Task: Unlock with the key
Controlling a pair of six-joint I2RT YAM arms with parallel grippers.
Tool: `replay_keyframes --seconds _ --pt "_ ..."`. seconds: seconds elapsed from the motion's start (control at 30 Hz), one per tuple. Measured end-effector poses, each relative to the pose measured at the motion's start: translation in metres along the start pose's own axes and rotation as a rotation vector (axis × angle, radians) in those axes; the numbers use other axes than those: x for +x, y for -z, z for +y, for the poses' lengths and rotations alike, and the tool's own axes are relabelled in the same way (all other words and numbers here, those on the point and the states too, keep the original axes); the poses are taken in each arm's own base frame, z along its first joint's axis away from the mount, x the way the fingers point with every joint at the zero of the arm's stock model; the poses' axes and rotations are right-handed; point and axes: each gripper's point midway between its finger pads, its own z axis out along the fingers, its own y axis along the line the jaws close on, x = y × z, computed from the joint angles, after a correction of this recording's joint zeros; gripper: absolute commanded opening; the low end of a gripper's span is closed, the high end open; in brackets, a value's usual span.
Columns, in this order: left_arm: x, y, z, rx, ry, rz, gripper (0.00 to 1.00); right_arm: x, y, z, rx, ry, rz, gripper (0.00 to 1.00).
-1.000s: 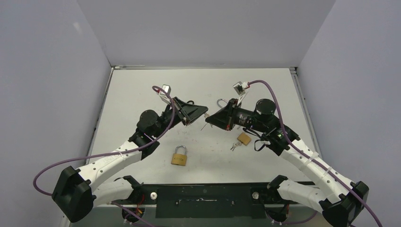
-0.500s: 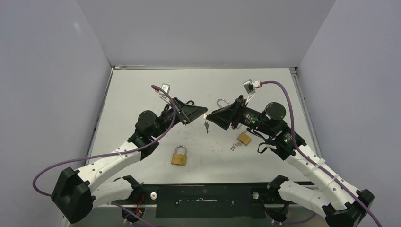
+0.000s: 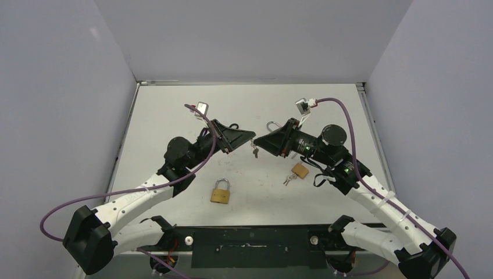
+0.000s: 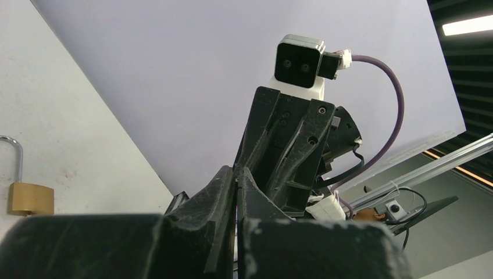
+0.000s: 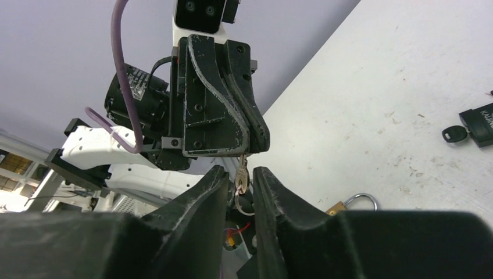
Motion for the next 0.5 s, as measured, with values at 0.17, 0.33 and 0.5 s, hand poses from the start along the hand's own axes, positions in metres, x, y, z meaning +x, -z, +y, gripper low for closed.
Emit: replay_keyframes --seconds 0.17,0.33,0.5 --pt "0.0000 0.0001 -0.0031 0.012 0.001 0.002 0.00 -0.0001 -0.0013 0.0010 -0.008 -0.019 -0.001 0.14" --pt "-0.0002 0.0001 -0.0041 0.017 0.002 0.001 0.00 0.0011 -0.0032 0.0006 -0.014 -0.030 0.003 0.17" --pt "-0.0010 0.0000 -0.0064 0.025 0.002 -0.002 0.00 0.0008 -0.0034 0.0032 -0.027 -0.040 0.002 0.00"
